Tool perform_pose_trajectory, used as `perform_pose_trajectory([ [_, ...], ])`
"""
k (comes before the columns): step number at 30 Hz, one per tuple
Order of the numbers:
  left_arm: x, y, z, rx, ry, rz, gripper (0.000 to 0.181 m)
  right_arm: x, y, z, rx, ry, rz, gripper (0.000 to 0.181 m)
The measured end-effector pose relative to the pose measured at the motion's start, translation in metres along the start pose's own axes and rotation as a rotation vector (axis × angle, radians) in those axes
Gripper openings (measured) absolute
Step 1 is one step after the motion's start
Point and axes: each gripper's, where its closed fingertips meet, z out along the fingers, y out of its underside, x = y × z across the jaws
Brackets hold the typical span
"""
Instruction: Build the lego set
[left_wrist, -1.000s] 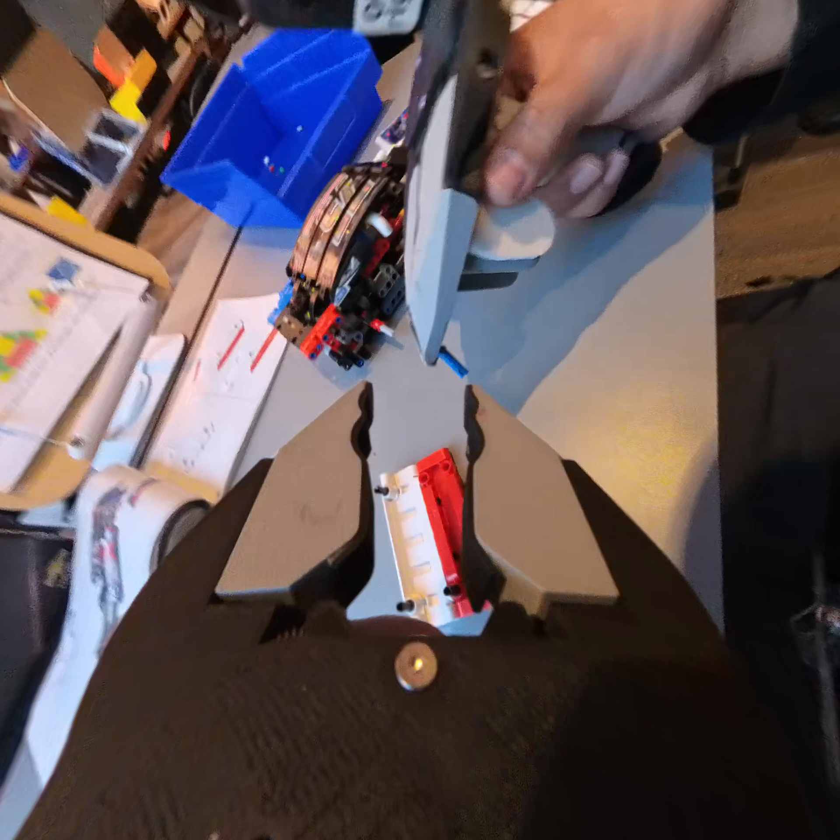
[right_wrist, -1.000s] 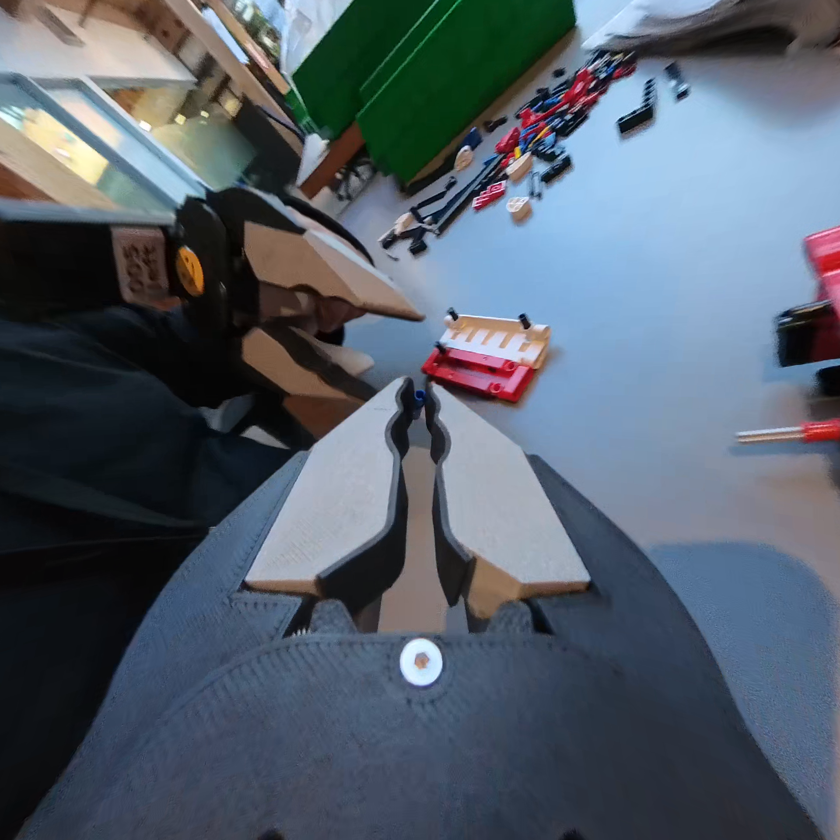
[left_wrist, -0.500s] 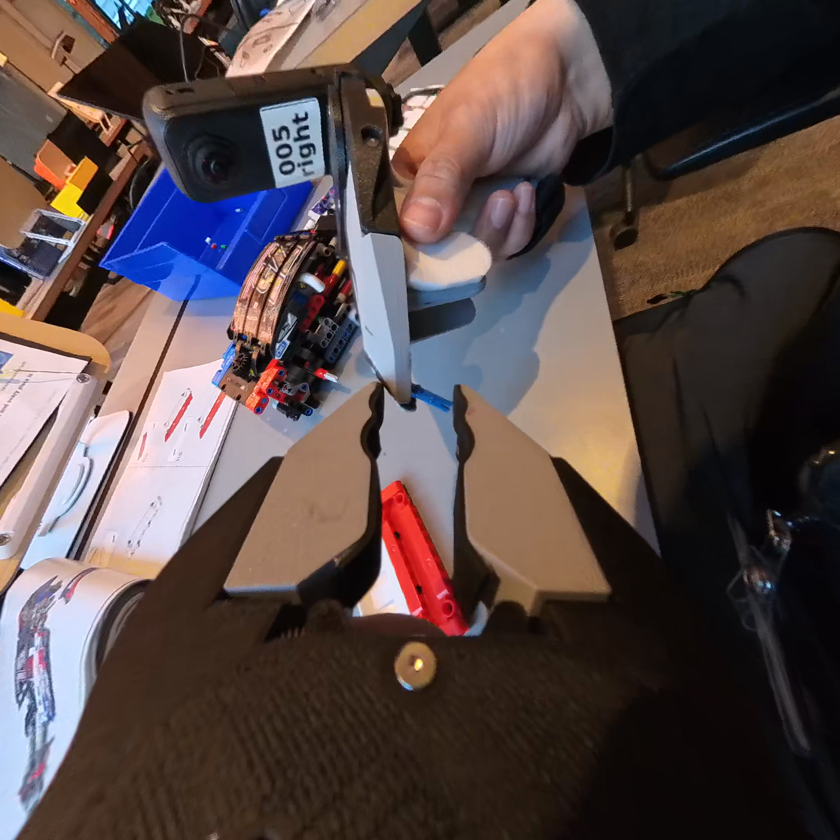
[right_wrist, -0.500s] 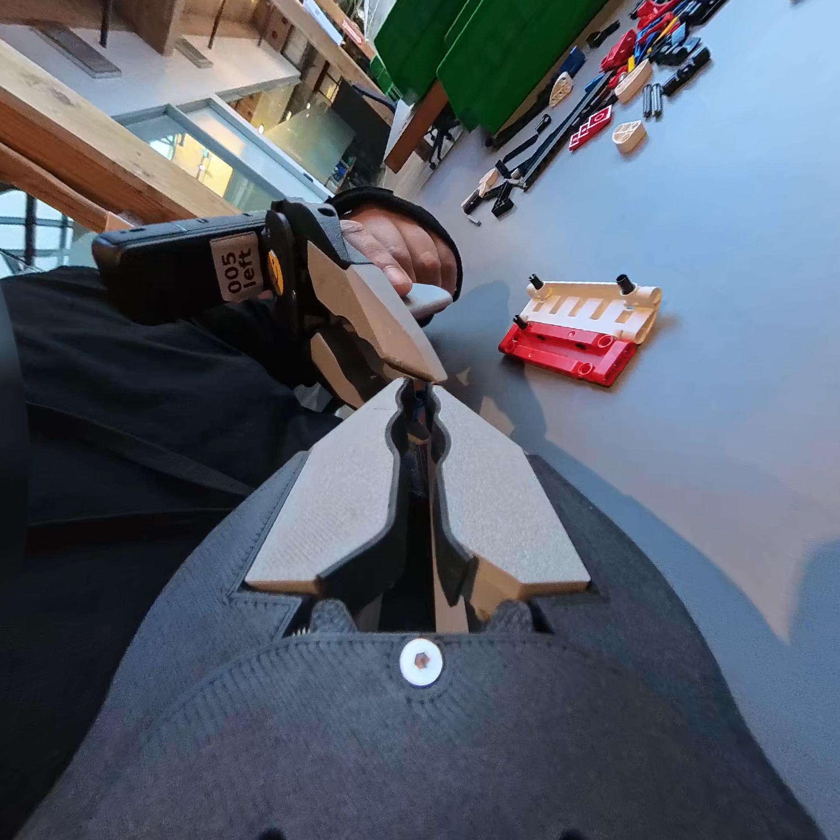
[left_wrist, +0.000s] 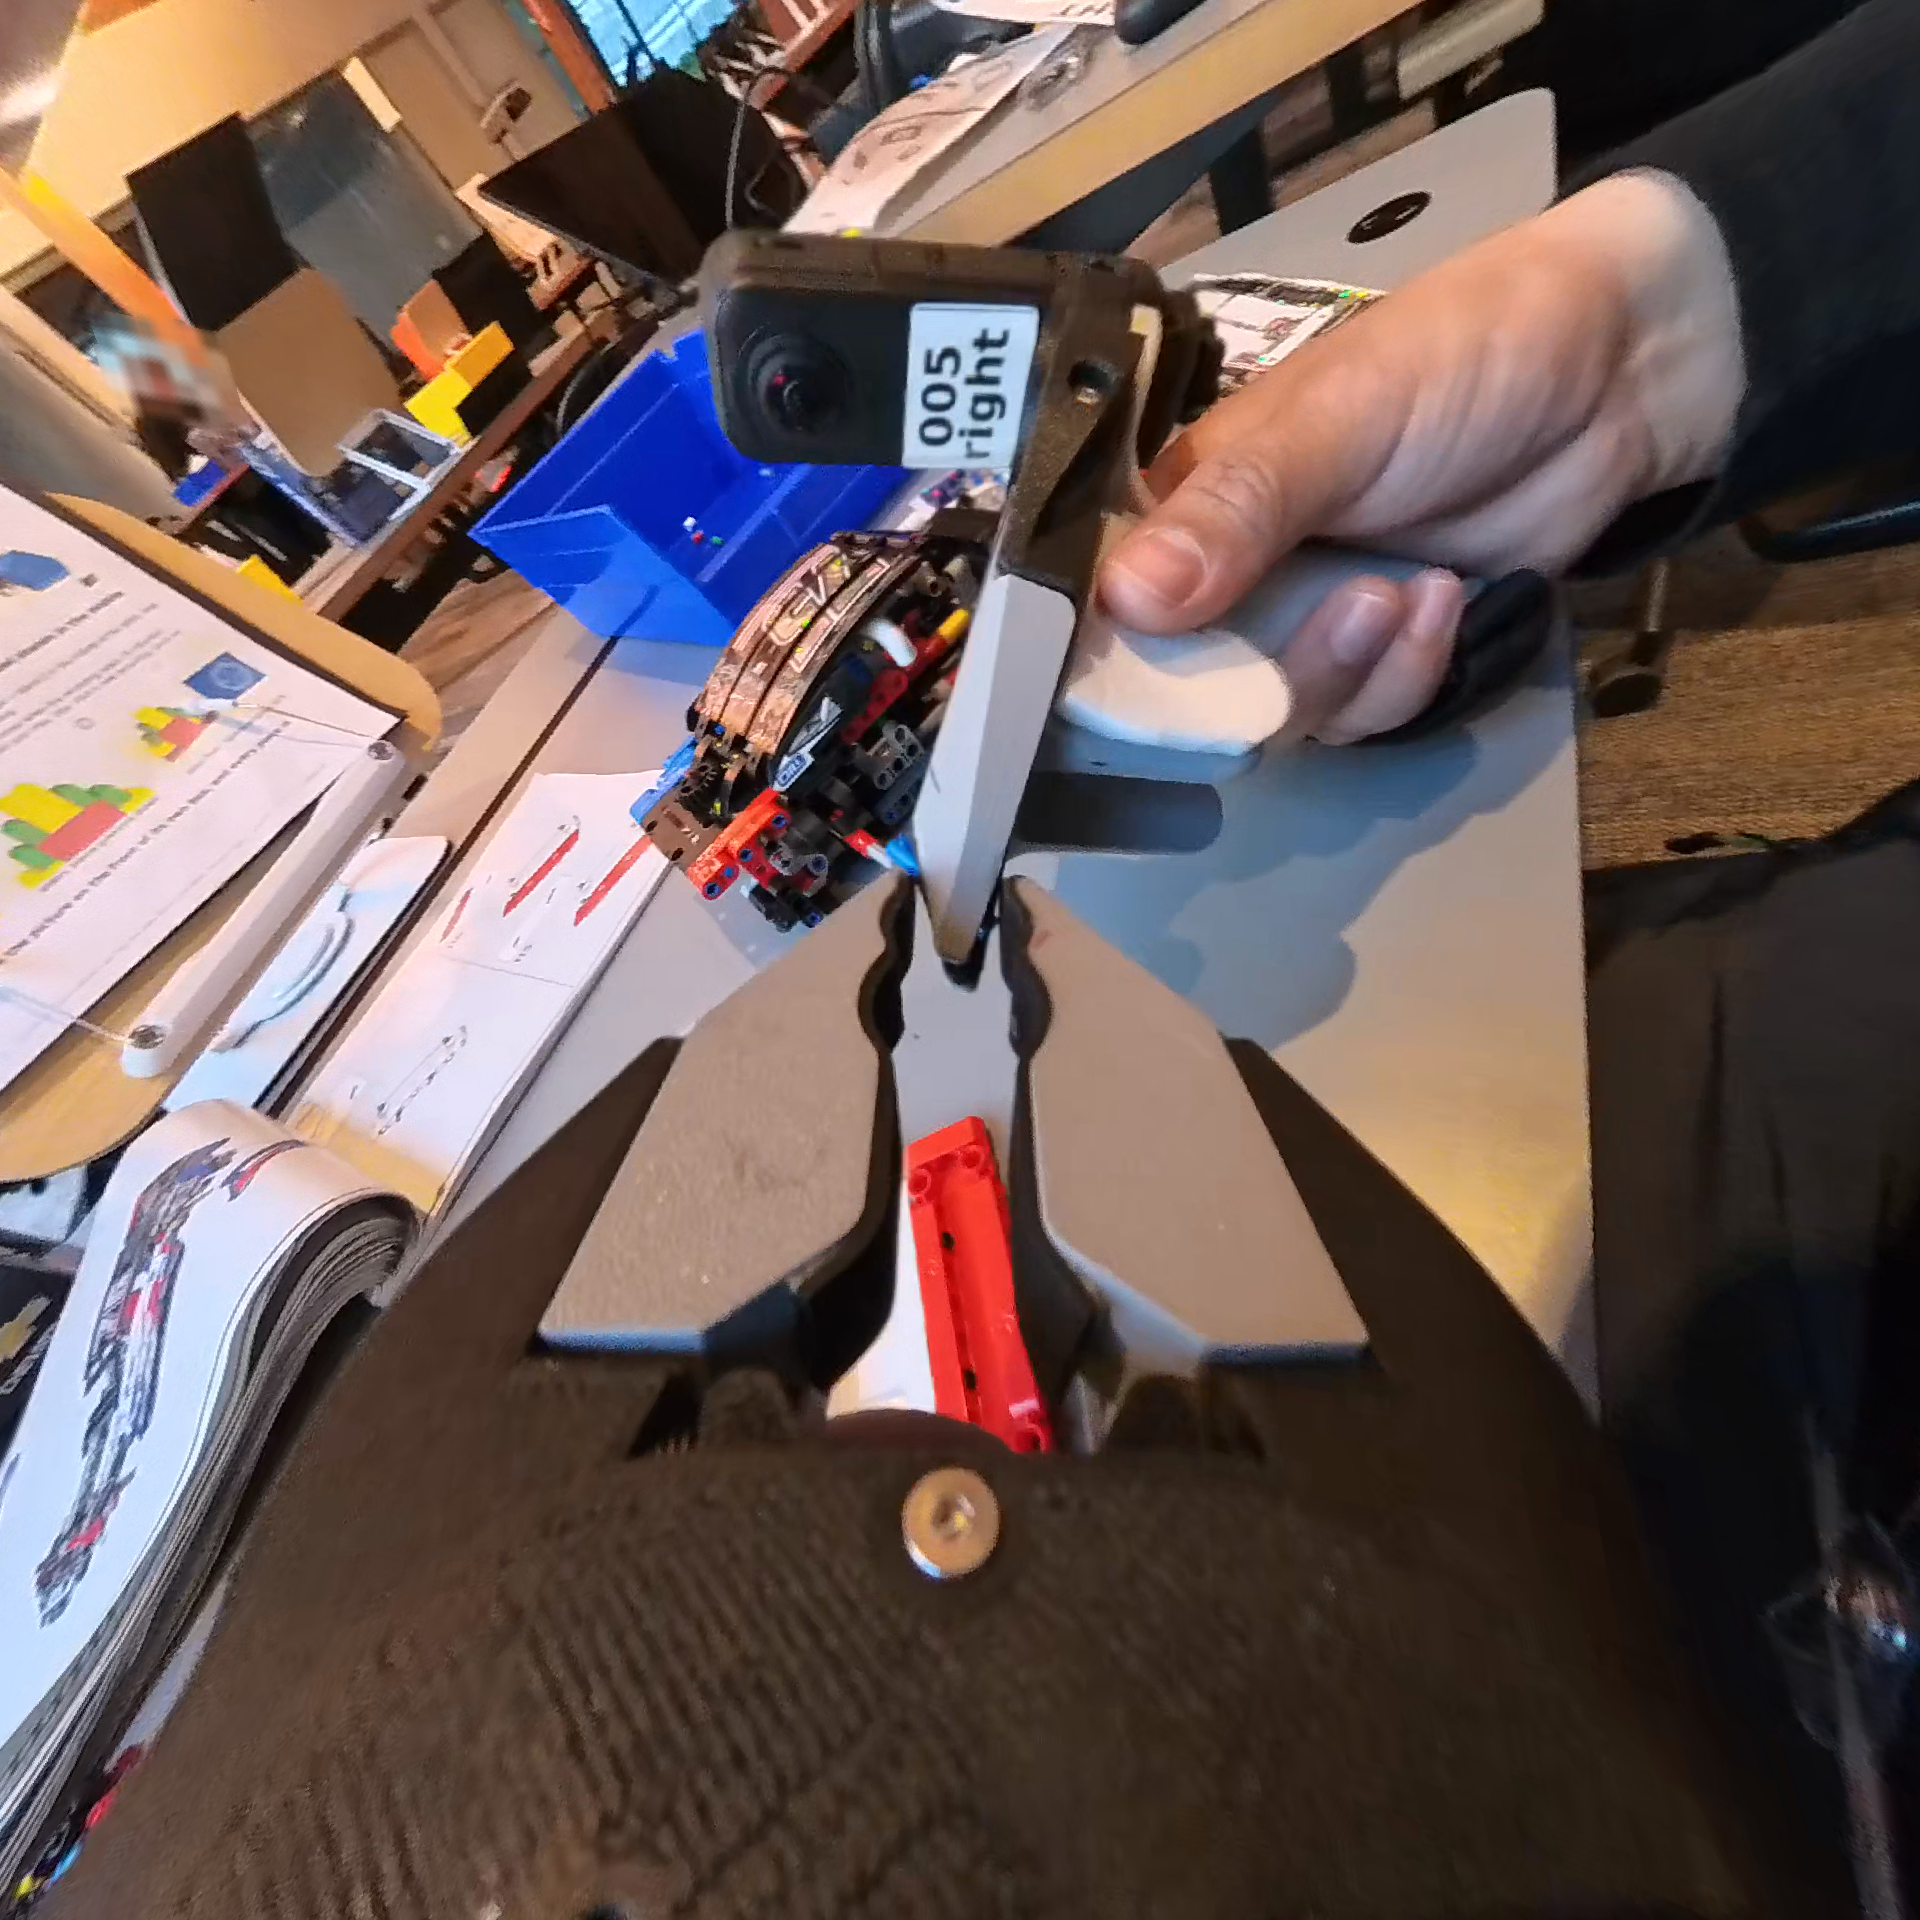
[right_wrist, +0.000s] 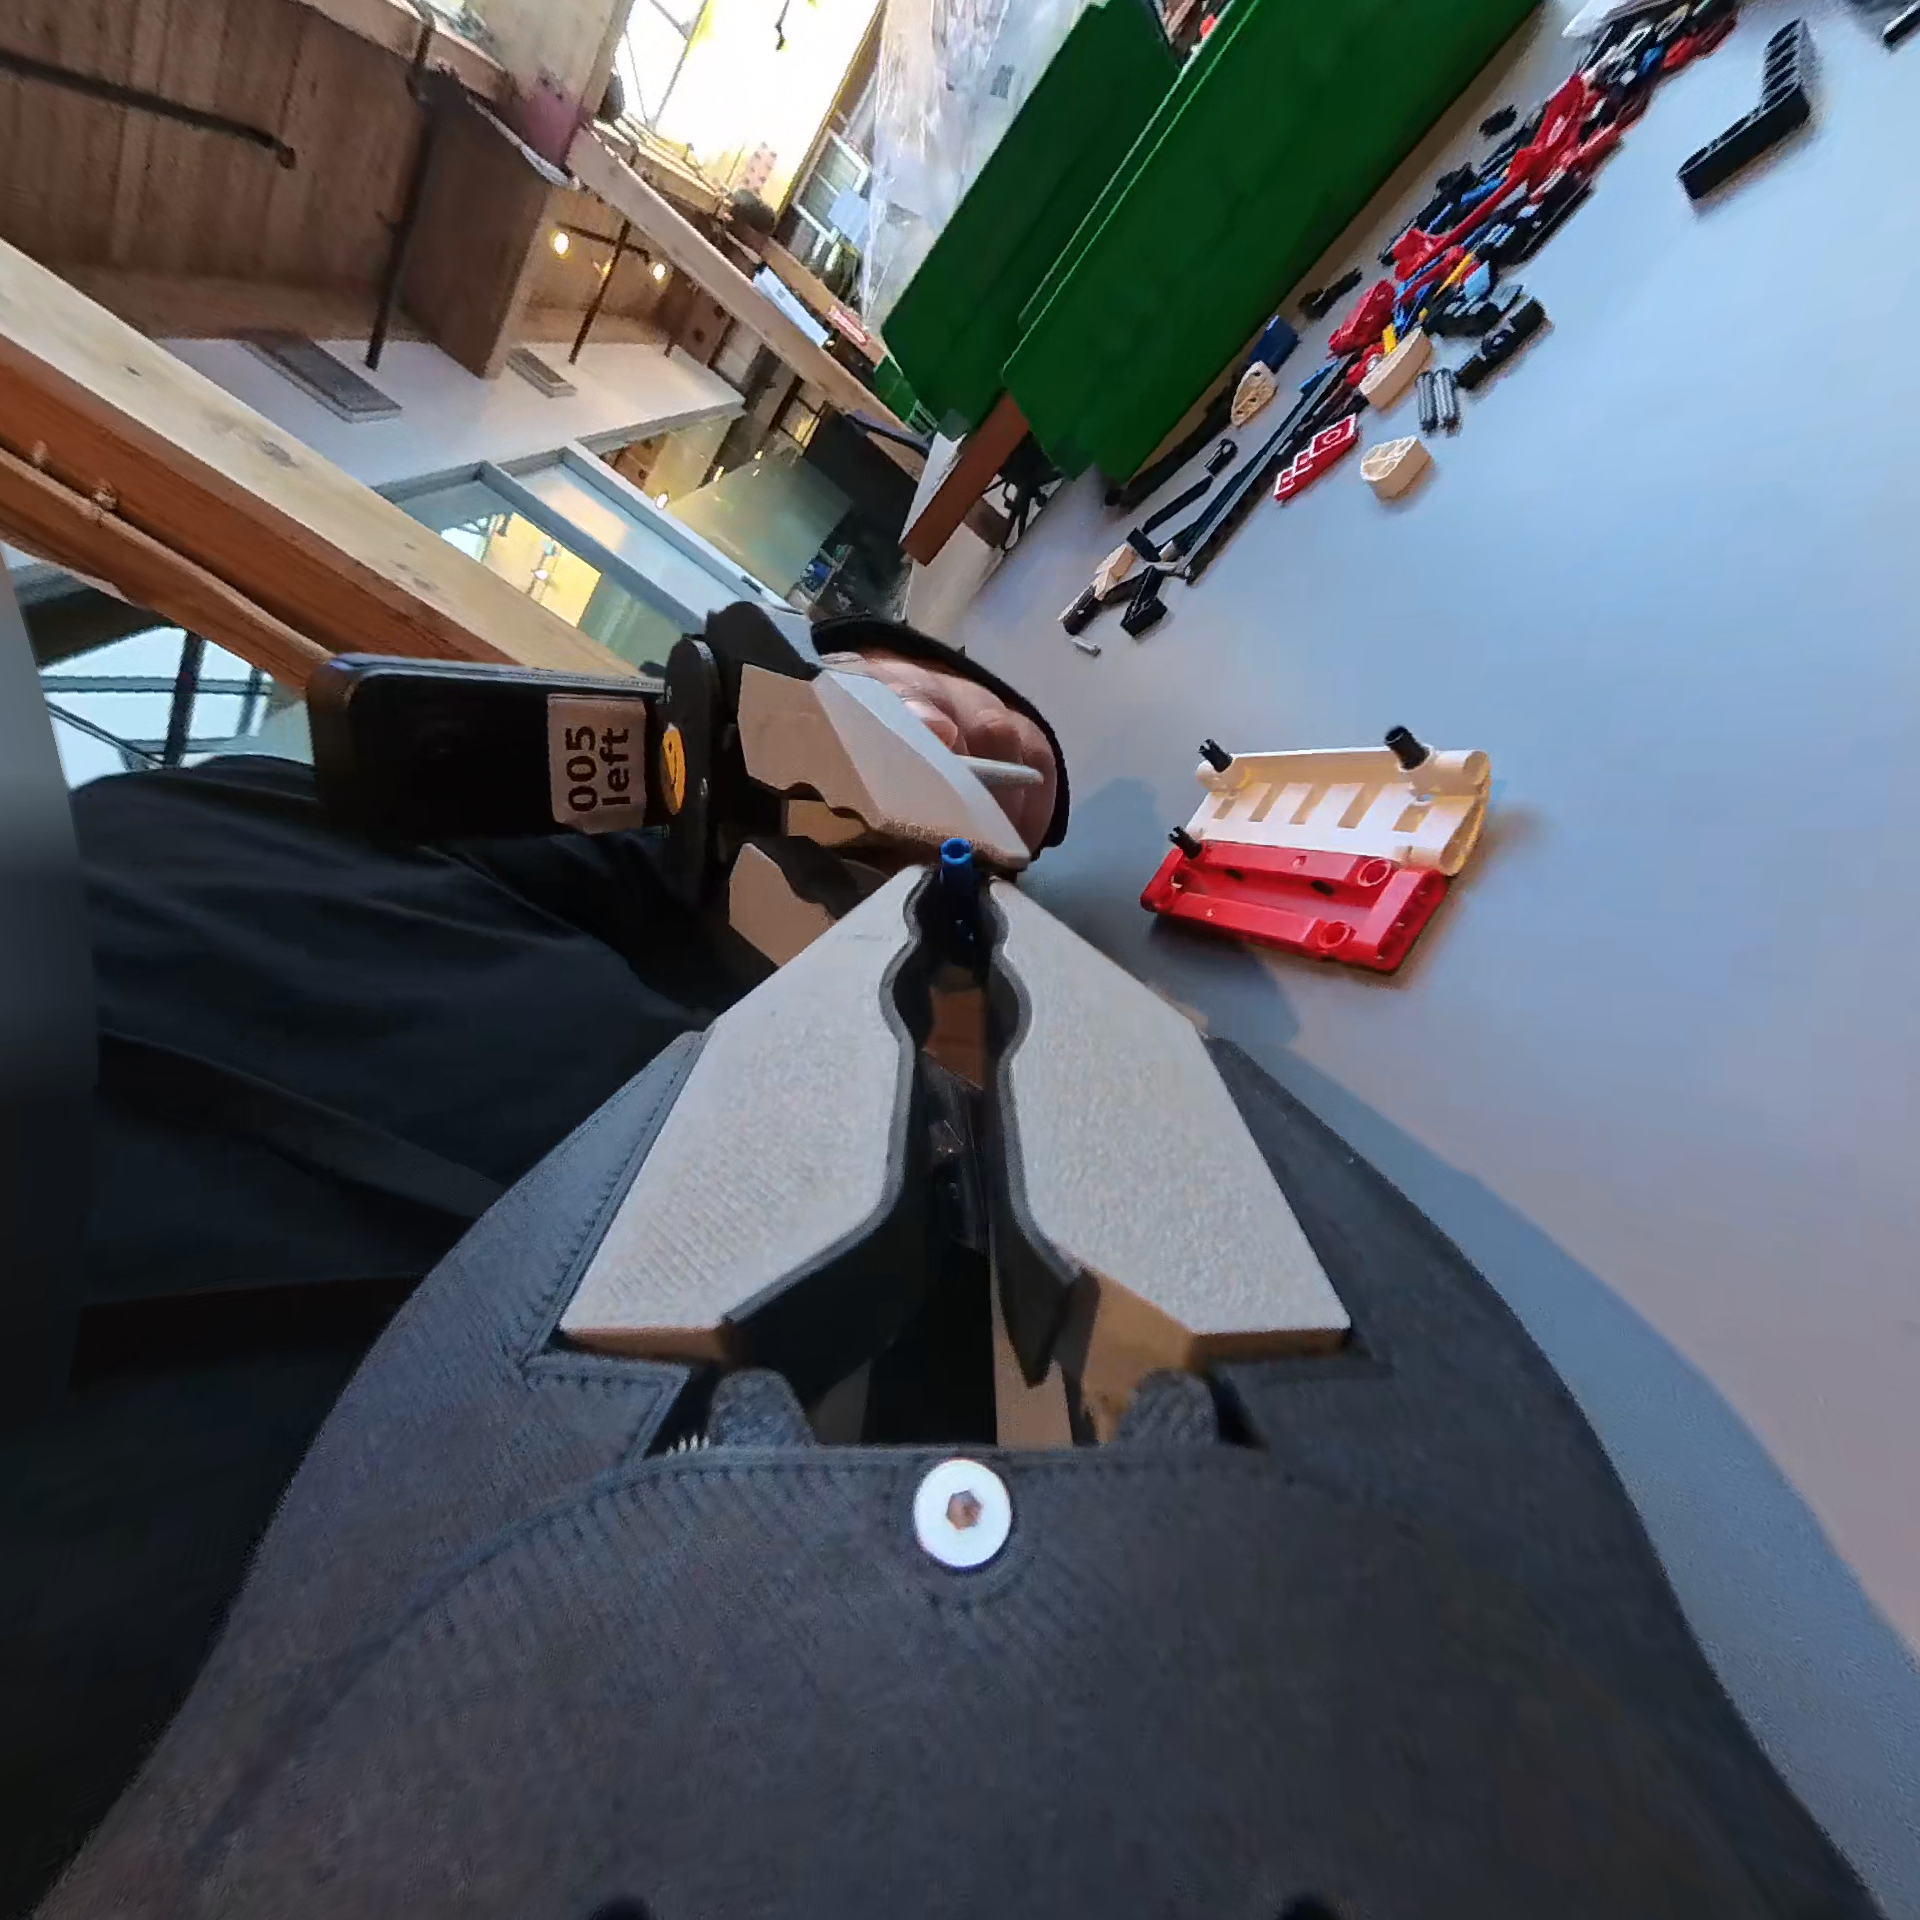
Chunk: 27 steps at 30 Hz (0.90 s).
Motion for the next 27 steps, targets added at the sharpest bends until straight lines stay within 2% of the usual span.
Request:
perform_pose_trajectory([
  [5, 0.004, 0.008, 0.004, -0.039, -0.008, -0.023, 0.015, 0.012, 0.005, -0.003, -0.059, 0.107, -0.057, 0.002],
  [8, 0.015, 0.022, 0.004, -0.108, 0.097, -0.037, 0.037, 0.035, 0.008, -0.015, -0.131, 0.315, -0.169, 0.002],
  [9, 0.016, 0.027, 0.002, -0.132, 0.136, -0.063, 0.037, 0.045, 0.009, -0.021, -0.177, 0.417, -0.239, 0.002],
  [11, 0.013, 0.03, -0.001, -0.157, 0.2, -0.197, 0.035, 0.056, 0.012, -0.03, -0.281, 0.587, -0.395, 0.002],
  [13, 0.003, 0.03, -0.002, -0.164, 0.244, -0.395, 0.017, 0.062, 0.014, -0.035, -0.384, 0.727, -0.541, 0.002],
  [14, -0.002, 0.03, 0.0, -0.175, 0.264, -0.497, 0.014, 0.065, 0.015, -0.037, -0.427, 0.785, -0.607, 0.002],
  [16, -0.001, 0.026, 0.003, -0.179, 0.36, -0.694, 0.014, 0.069, 0.018, -0.037, -0.499, 0.881, -0.715, 0.002],
  [18, 0.003, 0.019, 0.008, -0.17, 0.445, -0.867, 0.02, 0.073, 0.02, -0.037, -0.558, 0.953, -0.804, 0.002],
  [20, 0.007, 0.021, 0.014, -0.191, 0.475, -0.967, 0.023, 0.074, 0.019, -0.037, -0.584, 1.004, -0.887, 0.003],
  [23, 0.011, 0.031, 0.021, -0.242, 0.449, -0.971, 0.024, 0.07, 0.019, -0.034, -0.587, 1.014, -0.945, 0.003],
  [27, 0.011, 0.029, 0.022, -0.227, 0.455, -1.001, 0.023, 0.068, 0.016, -0.035, -0.585, 1.038, -1.005, 0.003],
])
